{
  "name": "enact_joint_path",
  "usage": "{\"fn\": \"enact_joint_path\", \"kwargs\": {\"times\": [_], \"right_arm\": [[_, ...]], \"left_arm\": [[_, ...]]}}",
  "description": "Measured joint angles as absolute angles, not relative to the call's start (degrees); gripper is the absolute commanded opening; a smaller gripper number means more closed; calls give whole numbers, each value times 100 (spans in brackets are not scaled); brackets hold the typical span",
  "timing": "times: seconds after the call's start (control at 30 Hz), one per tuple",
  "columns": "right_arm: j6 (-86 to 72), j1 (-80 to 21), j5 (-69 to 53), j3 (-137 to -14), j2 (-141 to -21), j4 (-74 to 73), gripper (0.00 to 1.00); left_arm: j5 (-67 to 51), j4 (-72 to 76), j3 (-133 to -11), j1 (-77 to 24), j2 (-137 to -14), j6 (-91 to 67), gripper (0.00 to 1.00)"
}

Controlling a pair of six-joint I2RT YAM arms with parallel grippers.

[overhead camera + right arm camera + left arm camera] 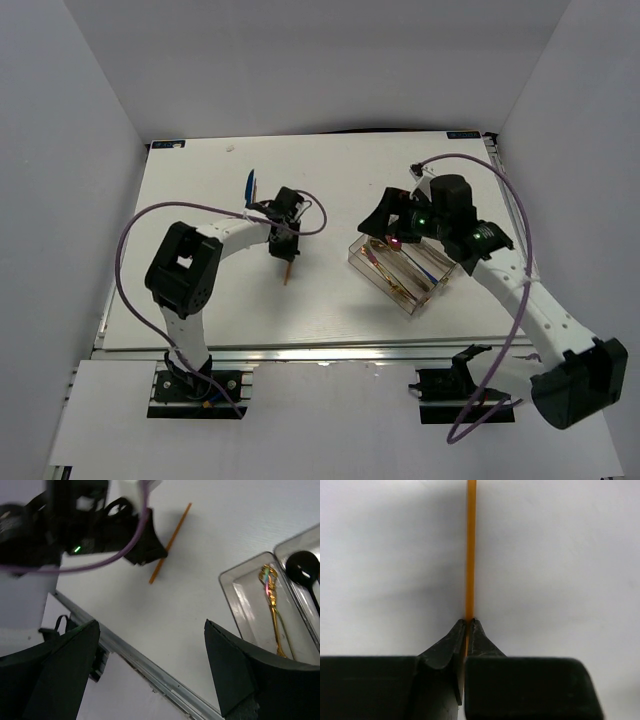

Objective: Sort the eating utensils into containers

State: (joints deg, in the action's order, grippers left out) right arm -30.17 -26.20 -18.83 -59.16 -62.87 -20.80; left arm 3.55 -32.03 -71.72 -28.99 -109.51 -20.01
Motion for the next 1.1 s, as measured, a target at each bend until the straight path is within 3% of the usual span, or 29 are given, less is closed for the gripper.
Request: {"fn": "enact_joint_path", "kwargs": {"times": [0.2, 0.47, 0.87, 1.1], "right_arm": [[-3625, -2464, -1514, -5363, -6816, -1940, 88], [-4082, -2462, -1610, -5251, -7393, -1326, 79], [-4150, -2493, -2091, -5791, -7968, -368, 71], [-4095, -2536, -2355, -6141, -8274, -130, 50]], "left_arm": [[-464, -2797, -6353, -3566, -10182, -2862, 0], [-1605, -1245, -5913, -3500, -8639, -4023, 0], [-2473, 54, -5666, -3632, -8490, -5111, 0], [-2569, 342, -5666, -3719, -8490, -5347, 0]]}}
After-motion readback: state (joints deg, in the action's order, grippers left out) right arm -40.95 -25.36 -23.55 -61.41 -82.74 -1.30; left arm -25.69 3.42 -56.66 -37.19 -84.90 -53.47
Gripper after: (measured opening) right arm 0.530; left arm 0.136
